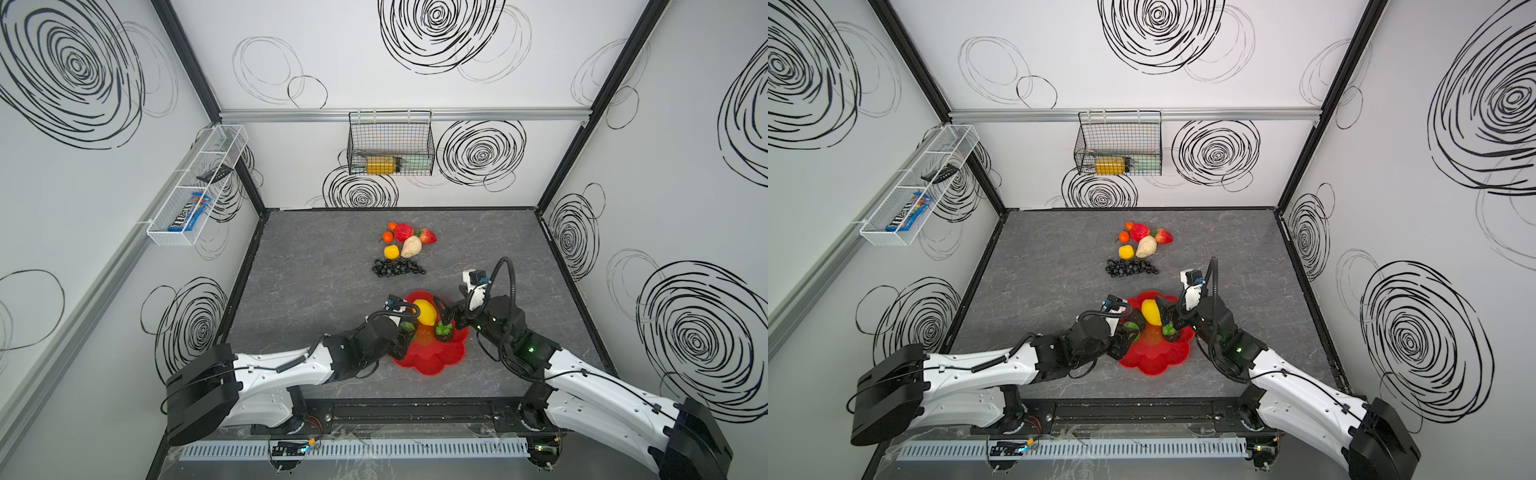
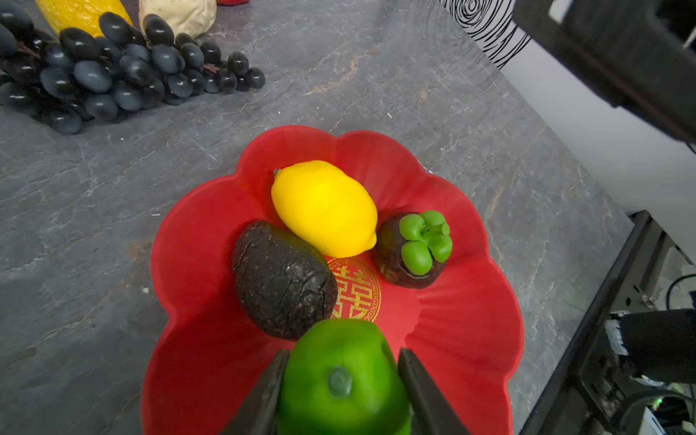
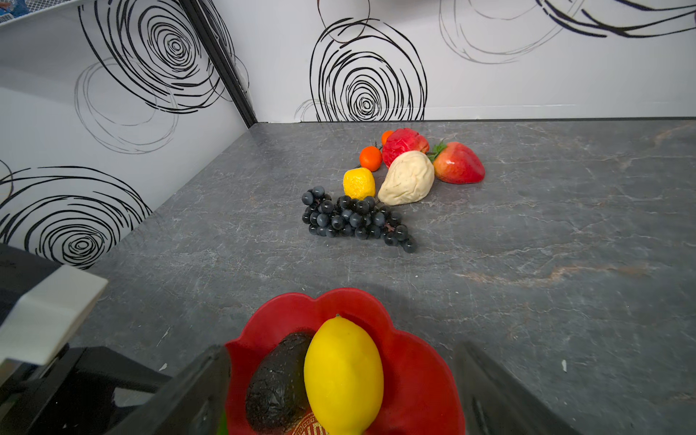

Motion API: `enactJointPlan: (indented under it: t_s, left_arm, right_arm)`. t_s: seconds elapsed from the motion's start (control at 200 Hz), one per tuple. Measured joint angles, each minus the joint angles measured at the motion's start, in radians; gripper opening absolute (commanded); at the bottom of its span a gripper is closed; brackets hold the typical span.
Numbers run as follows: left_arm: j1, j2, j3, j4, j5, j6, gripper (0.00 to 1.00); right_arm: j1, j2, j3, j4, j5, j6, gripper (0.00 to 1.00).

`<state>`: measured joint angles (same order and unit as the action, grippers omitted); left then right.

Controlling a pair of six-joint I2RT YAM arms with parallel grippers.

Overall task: Arrange fruit in a fruit bowl
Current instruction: Place the fruit in the fruit bowl.

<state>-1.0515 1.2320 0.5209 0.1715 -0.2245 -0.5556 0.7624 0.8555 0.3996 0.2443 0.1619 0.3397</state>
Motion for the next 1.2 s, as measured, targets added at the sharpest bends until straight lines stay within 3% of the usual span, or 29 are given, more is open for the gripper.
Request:
enactJointPlan:
  t_s: [0.796, 1.201]
  left_arm:
    - [0.043, 0.055, -0.075, 0.075, -0.068, -0.062, 0.46]
    - [0.055, 0.059, -0.079, 0.085, -0.065, -0.077, 0.55]
  right_arm:
    - [-0.035, 0.017, -0.022, 0.0, -0.034, 0.0, 0.97]
    - [-0.036, 0.017, -0.022, 0.0, -0.038, 0.0, 0.98]
